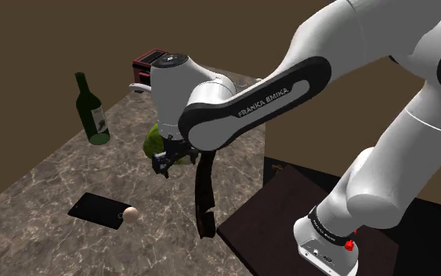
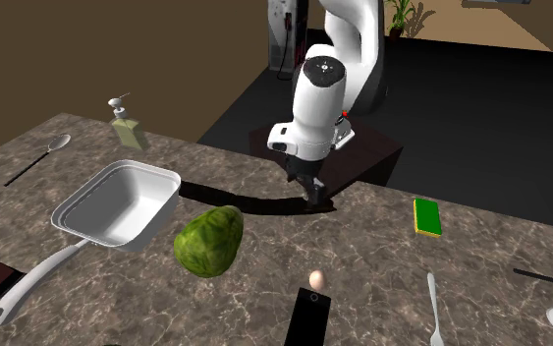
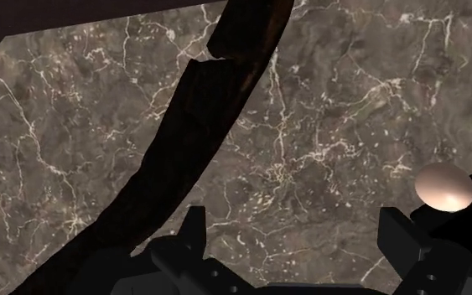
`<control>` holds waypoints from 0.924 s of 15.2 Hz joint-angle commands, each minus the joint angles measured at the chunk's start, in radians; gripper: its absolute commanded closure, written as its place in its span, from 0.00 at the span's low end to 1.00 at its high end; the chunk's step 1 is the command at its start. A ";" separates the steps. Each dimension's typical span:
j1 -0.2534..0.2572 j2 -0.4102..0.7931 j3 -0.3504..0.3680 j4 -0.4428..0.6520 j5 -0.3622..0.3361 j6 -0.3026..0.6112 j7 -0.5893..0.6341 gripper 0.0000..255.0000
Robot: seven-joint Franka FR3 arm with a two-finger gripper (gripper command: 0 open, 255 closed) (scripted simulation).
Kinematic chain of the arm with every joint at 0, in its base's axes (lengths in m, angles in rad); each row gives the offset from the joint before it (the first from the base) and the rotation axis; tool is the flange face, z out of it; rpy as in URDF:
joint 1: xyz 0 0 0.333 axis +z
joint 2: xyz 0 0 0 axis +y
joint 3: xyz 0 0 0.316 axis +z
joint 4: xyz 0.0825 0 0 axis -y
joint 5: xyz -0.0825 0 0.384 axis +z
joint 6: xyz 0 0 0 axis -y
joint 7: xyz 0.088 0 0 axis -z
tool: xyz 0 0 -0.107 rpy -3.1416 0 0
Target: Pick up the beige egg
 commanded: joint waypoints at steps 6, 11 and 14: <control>0.102 0.305 -0.010 0.211 -0.181 0.022 0.199 0.00; 0.201 0.507 -0.050 0.395 -0.264 0.003 0.284 0.00; 0.262 0.628 -0.075 0.524 -0.296 -0.019 0.314 0.00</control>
